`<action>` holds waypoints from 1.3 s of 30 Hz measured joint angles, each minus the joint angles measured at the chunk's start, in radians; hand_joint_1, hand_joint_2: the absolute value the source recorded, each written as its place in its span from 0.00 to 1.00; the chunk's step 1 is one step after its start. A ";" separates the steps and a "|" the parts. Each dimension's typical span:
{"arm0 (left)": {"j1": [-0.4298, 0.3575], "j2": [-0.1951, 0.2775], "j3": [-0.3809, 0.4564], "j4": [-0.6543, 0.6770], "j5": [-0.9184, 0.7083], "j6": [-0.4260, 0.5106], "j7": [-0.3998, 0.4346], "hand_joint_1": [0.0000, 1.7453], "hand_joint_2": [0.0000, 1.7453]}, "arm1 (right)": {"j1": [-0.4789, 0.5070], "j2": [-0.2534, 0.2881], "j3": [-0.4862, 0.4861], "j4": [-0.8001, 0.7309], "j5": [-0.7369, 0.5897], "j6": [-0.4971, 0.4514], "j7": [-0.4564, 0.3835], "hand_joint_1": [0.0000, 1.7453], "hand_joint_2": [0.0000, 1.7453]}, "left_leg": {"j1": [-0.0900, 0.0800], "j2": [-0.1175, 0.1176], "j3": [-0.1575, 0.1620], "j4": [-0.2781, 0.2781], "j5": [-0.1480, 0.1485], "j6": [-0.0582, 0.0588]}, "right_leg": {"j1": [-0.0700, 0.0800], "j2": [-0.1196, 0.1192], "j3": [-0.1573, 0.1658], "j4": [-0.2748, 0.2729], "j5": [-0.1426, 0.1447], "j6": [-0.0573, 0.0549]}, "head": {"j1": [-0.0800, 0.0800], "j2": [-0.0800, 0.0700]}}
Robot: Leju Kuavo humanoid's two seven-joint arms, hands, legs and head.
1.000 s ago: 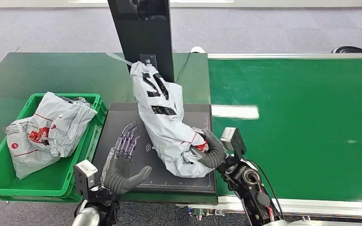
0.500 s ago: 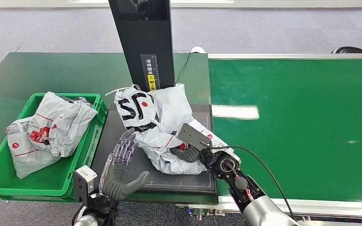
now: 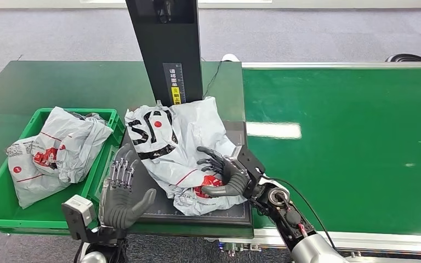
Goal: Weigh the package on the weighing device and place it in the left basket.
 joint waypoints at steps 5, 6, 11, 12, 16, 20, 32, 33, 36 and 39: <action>0.010 -0.008 0.015 -0.030 -0.010 0.077 -0.019 0.00 1.00 | 0.037 -0.008 -0.061 -0.035 -0.114 0.018 -0.044 0.00 1.00 | 0.000 0.000 0.000 0.000 0.000 0.000 | 0.000 0.000 0.000 0.000 0.000 0.000 | 0.000 0.000; 0.014 -0.009 0.019 -0.036 -0.012 0.088 -0.019 0.00 1.00 | 0.045 -0.009 -0.079 -0.044 -0.144 0.018 -0.043 0.00 1.00 | 0.000 0.000 0.000 0.000 0.000 0.000 | 0.000 0.000 0.000 0.000 0.000 0.000 | 0.000 0.000; 0.024 -0.012 0.022 -0.050 -0.081 0.135 -0.017 0.00 1.00 | 0.091 -0.011 -0.176 -0.100 -0.294 -0.006 -0.041 0.00 1.00 | 0.000 0.000 0.000 0.000 0.000 0.000 | 0.000 0.000 0.000 0.000 0.000 0.000 | 0.000 0.000; 0.024 -0.012 0.020 -0.051 -0.111 0.147 -0.014 0.00 1.00 | 0.102 -0.010 -0.197 -0.115 -0.323 -0.018 -0.038 0.00 1.00 | 0.000 -0.001 0.000 0.000 0.000 0.000 | 0.000 0.000 0.000 0.000 0.000 0.000 | 0.000 0.000; 0.014 -0.010 -0.013 -0.050 -0.291 0.206 0.021 0.00 1.00 | 0.145 -0.003 -0.275 -0.190 -0.426 -0.090 -0.011 0.00 1.00 | 0.000 -0.001 0.000 0.000 0.000 0.000 | 0.000 0.000 0.000 0.000 0.000 0.000 | 0.000 0.000; -0.012 -0.006 -0.064 -0.045 -0.414 0.232 0.057 0.00 1.00 | 0.175 0.004 -0.321 -0.251 -0.462 -0.130 0.003 0.00 1.00 | 0.000 0.000 0.000 0.000 0.000 0.000 | 0.000 0.000 0.000 0.000 0.000 0.000 | 0.000 0.000; -0.040 0.001 -0.114 -0.030 -0.492 0.232 0.089 0.00 1.00 | 0.198 0.010 -0.356 -0.305 -0.473 -0.147 0.008 0.00 1.00 | 0.000 0.000 0.000 0.000 0.000 0.000 | 0.000 0.000 -0.001 0.000 0.000 0.000 | 0.000 0.000; -0.051 0.004 -0.125 -0.022 -0.545 0.228 0.107 0.00 1.00 | 0.200 0.011 -0.359 -0.308 -0.476 -0.155 0.008 0.00 1.00 | 0.000 0.000 0.000 0.000 0.000 0.000 | 0.000 -0.001 -0.001 0.000 0.000 0.000 | 0.000 0.000; -0.116 0.012 -0.188 0.042 -0.729 0.199 0.172 0.00 1.00 | 0.213 0.017 -0.371 -0.328 -0.486 -0.176 0.013 0.00 1.00 | 0.000 -0.002 -0.001 0.001 0.000 0.000 | 0.000 -0.002 0.000 0.000 0.000 0.000 | 0.000 0.000; -0.208 0.017 -0.287 0.165 -0.846 0.153 0.215 0.00 1.00 | 0.224 0.023 -0.389 -0.353 -0.498 -0.185 0.029 0.00 1.00 | 0.000 -0.002 -0.001 0.002 0.000 0.000 | 0.000 -0.001 0.000 0.000 0.001 0.001 | 0.000 0.000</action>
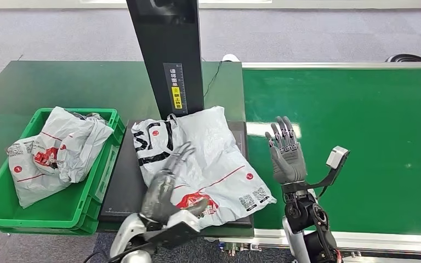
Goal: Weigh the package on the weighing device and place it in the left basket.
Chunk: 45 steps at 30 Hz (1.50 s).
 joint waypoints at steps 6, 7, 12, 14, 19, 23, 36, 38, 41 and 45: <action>-0.140 0.009 -0.191 0.287 -0.083 -0.108 0.057 0.00 1.00 | 0.007 0.009 -0.036 -0.052 -0.026 -0.019 0.039 0.00 1.00 | 0.000 0.001 0.000 0.000 0.000 0.000 | 0.000 0.000 0.000 0.000 0.000 0.000 | 0.000 0.000; -0.153 0.010 -0.216 0.333 -0.087 -0.121 0.061 0.00 1.00 | 0.007 0.011 -0.040 -0.060 -0.031 -0.022 0.045 0.00 1.00 | 0.000 0.001 0.000 0.000 0.000 0.000 | 0.000 0.001 0.000 0.000 0.000 0.000 | 0.000 0.000; -0.198 0.020 -0.305 0.509 -0.076 -0.142 0.046 0.00 1.00 | 0.006 0.012 -0.049 -0.090 -0.058 -0.037 0.066 0.00 1.00 | 0.000 0.000 -0.001 0.000 0.000 0.000 | 0.000 0.000 0.000 0.000 0.000 0.000 | 0.000 0.000; -0.221 0.024 -0.330 0.555 -0.061 -0.139 0.040 0.00 1.00 | 0.005 0.012 -0.050 -0.097 -0.068 -0.038 0.072 0.00 1.00 | 0.000 -0.001 0.000 0.000 0.000 0.000 | 0.000 -0.001 0.002 0.000 0.000 0.000 | 0.000 0.000; -0.259 0.030 -0.372 0.619 -0.030 -0.132 0.041 0.00 1.00 | -0.004 0.012 -0.050 -0.101 -0.086 -0.047 0.078 0.00 1.00 | 0.000 -0.003 0.005 0.000 0.000 0.001 | 0.000 -0.002 0.010 0.000 0.000 0.001 | 0.000 0.000; -0.277 0.031 -0.397 0.646 -0.022 -0.116 0.053 0.18 1.00 | -0.007 0.013 -0.048 -0.103 -0.097 -0.051 0.078 0.00 1.00 | 0.000 -0.003 0.009 0.000 0.000 0.001 | 0.000 -0.003 0.015 0.000 -0.001 0.001 | 0.000 0.000; -0.308 0.029 -0.407 0.646 -0.019 -0.062 0.097 0.97 1.00 | -0.008 0.017 -0.037 -0.126 -0.101 -0.040 0.084 0.00 1.00 | 0.000 -0.003 0.012 0.000 0.001 0.002 | 0.000 -0.002 0.017 0.000 0.000 0.001 | 0.000 0.000; -0.314 0.029 -0.405 0.643 -0.018 -0.061 0.100 0.99 1.00 | -0.007 0.018 -0.034 -0.126 -0.101 -0.034 0.084 0.00 1.00 | 0.000 -0.003 0.012 0.000 0.000 0.002 | 0.000 -0.002 0.016 0.000 0.000 0.001 | 0.000 0.000; -0.316 0.029 -0.399 0.638 -0.017 -0.054 0.104 0.99 1.00 | -0.004 0.018 -0.031 -0.126 -0.099 -0.028 0.083 0.00 1.00 | 0.000 -0.002 0.012 0.000 0.000 0.002 | 0.000 -0.002 0.016 0.000 0.000 0.001 | 0.000 0.000; -0.312 0.032 -0.385 0.624 -0.014 -0.032 0.108 1.00 1.00 | 0.000 0.018 -0.028 -0.126 -0.098 -0.025 0.078 0.00 1.00 | 0.000 -0.002 0.011 0.000 0.000 0.002 | 0.000 -0.002 0.015 0.000 0.000 0.001 | 0.000 0.000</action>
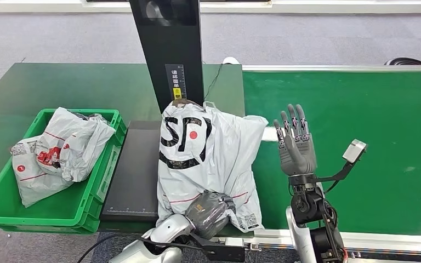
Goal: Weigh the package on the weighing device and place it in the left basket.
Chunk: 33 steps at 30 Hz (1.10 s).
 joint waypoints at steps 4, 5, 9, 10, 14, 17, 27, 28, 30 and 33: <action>0.018 0.008 0.027 -0.036 0.024 0.043 -0.003 1.00 1.00 | 0.008 0.000 0.000 -0.002 0.000 0.000 -0.003 0.00 1.00 | 0.000 0.000 -0.001 0.000 0.000 0.000 | 0.000 0.000 -0.001 0.000 0.000 0.000 | 0.000 0.000; 0.027 0.011 0.040 -0.052 0.039 0.060 -0.008 1.00 1.00 | 0.012 -0.001 0.001 -0.005 0.000 0.000 -0.004 0.00 1.00 | 0.000 0.000 -0.001 0.000 0.000 0.000 | 0.000 0.000 -0.002 0.000 0.000 0.000 | 0.000 0.000; 0.072 0.033 0.125 -0.148 0.157 0.119 -0.054 1.00 1.00 | 0.030 -0.003 0.001 -0.016 0.000 0.000 -0.010 0.00 1.00 | 0.000 0.000 -0.006 0.000 0.001 0.000 | 0.000 0.000 -0.007 0.000 0.000 0.000 | 0.000 0.000; 0.082 0.038 0.152 -0.174 0.198 0.128 -0.071 1.00 1.00 | 0.035 -0.003 0.001 -0.018 0.000 -0.001 -0.012 0.00 1.00 | 0.000 0.000 -0.007 0.000 0.001 0.000 | 0.000 0.000 -0.008 0.000 0.000 0.000 | 0.000 0.000; 0.123 0.060 0.270 -0.293 0.419 0.135 -0.158 1.00 1.00 | 0.056 -0.006 0.001 -0.028 -0.003 -0.005 -0.024 0.00 1.00 | 0.000 0.001 -0.010 0.000 0.001 0.000 | 0.000 0.000 -0.012 0.001 0.000 0.000 | 0.000 0.000; 0.144 0.074 0.354 -0.379 0.562 0.131 -0.206 1.00 1.00 | 0.070 -0.011 0.000 -0.039 -0.007 -0.009 -0.030 0.00 1.00 | 0.000 0.001 -0.012 0.000 0.001 0.000 | 0.000 0.001 -0.014 0.001 0.000 0.000 | 0.000 0.000; 0.163 0.098 0.486 -0.533 0.790 0.109 -0.279 1.00 1.00 | 0.092 -0.018 0.000 -0.065 -0.016 -0.036 -0.035 0.00 1.00 | 0.000 0.001 -0.013 0.001 0.001 0.000 | 0.000 0.000 -0.015 0.001 0.000 0.000 | 0.000 0.000; 0.163 0.102 0.502 -0.557 0.849 0.095 -0.289 1.00 1.00 | 0.098 -0.019 -0.001 -0.070 -0.018 -0.041 -0.035 0.00 1.00 | 0.000 0.001 -0.013 0.001 0.001 0.000 | 0.000 0.000 -0.015 0.001 0.000 0.000 | 0.000 0.000; 0.161 0.109 0.543 -0.616 0.976 0.044 -0.295 1.00 1.00 | 0.115 -0.022 -0.006 -0.083 -0.020 -0.047 -0.035 0.00 1.00 | 0.000 0.001 -0.013 0.001 0.001 0.000 | 0.000 0.000 -0.016 0.001 0.000 0.000 | 0.000 0.000; 0.152 0.116 0.624 -0.708 1.177 -0.073 -0.278 1.00 1.00 | 0.147 -0.026 -0.021 -0.104 -0.021 -0.054 -0.036 0.00 1.00 | 0.000 0.000 -0.014 0.001 0.001 0.000 | 0.001 0.000 -0.016 0.001 0.000 0.000 | 0.000 0.000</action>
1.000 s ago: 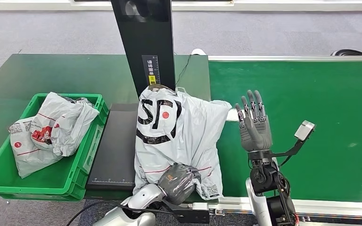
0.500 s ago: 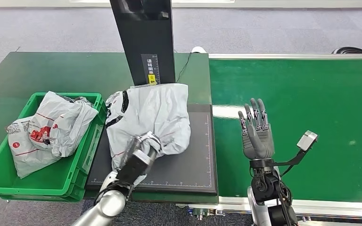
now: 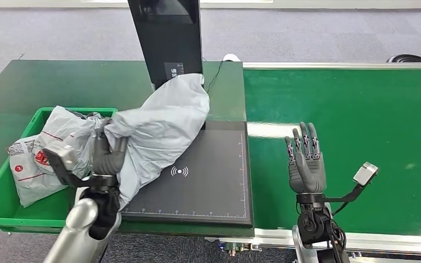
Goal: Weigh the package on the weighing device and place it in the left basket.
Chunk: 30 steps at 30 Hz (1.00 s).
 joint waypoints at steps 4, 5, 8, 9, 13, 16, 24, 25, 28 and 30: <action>-0.038 -0.006 0.110 -0.090 0.194 -0.109 0.053 1.00 1.00 | 0.031 -0.001 -0.024 -0.017 0.002 -0.002 -0.003 0.00 1.00 | 0.000 0.001 -0.001 0.000 0.000 0.000 | 0.000 0.000 0.000 0.000 0.000 0.000 | 0.000 0.000; -0.050 -0.010 0.138 -0.108 0.232 -0.119 0.066 1.00 1.00 | 0.034 -0.001 -0.028 -0.019 0.004 -0.001 -0.003 0.00 1.00 | 0.000 0.002 -0.001 0.000 0.000 0.000 | 0.000 0.001 0.000 0.000 0.000 0.000 | 0.000 0.000; -0.076 -0.026 0.214 -0.154 0.308 -0.137 0.102 1.00 1.00 | 0.037 0.004 -0.035 -0.019 0.011 0.000 0.001 0.00 1.00 | 0.000 0.002 0.000 0.000 0.000 0.000 | 0.000 0.001 -0.001 0.000 0.000 0.000 | 0.000 0.000; -0.083 -0.031 0.235 -0.167 0.326 -0.143 0.114 1.00 1.00 | 0.037 0.006 -0.036 -0.019 0.014 0.000 0.002 0.00 1.00 | 0.000 0.002 0.000 0.000 0.000 0.000 | 0.000 0.001 -0.001 0.000 0.000 0.000 | 0.000 0.000; -0.110 -0.050 0.299 -0.204 0.380 -0.161 0.151 1.00 1.00 | 0.033 0.017 -0.039 -0.019 0.024 0.000 0.004 0.00 1.00 | 0.000 0.002 -0.001 0.000 0.000 0.000 | 0.000 0.001 -0.001 0.000 0.000 0.000 | 0.000 0.000; -0.118 -0.058 0.333 -0.220 0.398 -0.169 0.154 1.00 1.00 | 0.029 0.018 -0.039 -0.014 0.028 0.003 0.002 0.00 1.00 | 0.000 0.002 -0.001 0.000 0.000 0.000 | 0.000 0.001 -0.001 0.000 0.000 0.000 | 0.000 0.000; -0.117 -0.065 0.475 -0.248 0.381 -0.096 0.110 1.00 1.00 | 0.011 0.014 -0.045 0.013 0.024 0.013 -0.010 0.00 1.00 | 0.000 0.002 -0.002 0.000 0.000 0.000 | 0.000 0.001 -0.001 0.000 0.000 0.000 | 0.000 0.000; -0.117 -0.063 0.501 -0.249 0.375 -0.077 0.108 1.00 1.00 | 0.009 0.013 -0.045 0.016 0.020 0.014 -0.010 0.00 1.00 | 0.000 0.002 -0.002 0.000 0.000 0.000 | 0.000 0.001 -0.001 0.000 0.000 0.000 | 0.000 0.000; -0.118 -0.034 0.583 -0.247 0.347 -0.007 0.102 1.00 1.00 | -0.002 0.007 -0.045 0.023 0.002 0.014 -0.004 0.00 1.00 | 0.000 0.003 -0.002 0.000 0.000 0.000 | 0.000 0.002 -0.002 0.000 0.000 0.000 | 0.000 0.000; -0.119 -0.003 0.639 -0.238 0.327 0.041 0.093 1.00 1.00 | -0.005 0.004 -0.045 0.023 -0.007 0.012 0.000 0.00 1.00 | 0.001 0.003 -0.002 0.000 0.000 0.000 | 0.001 0.002 -0.002 0.000 0.000 0.000 | 0.000 0.000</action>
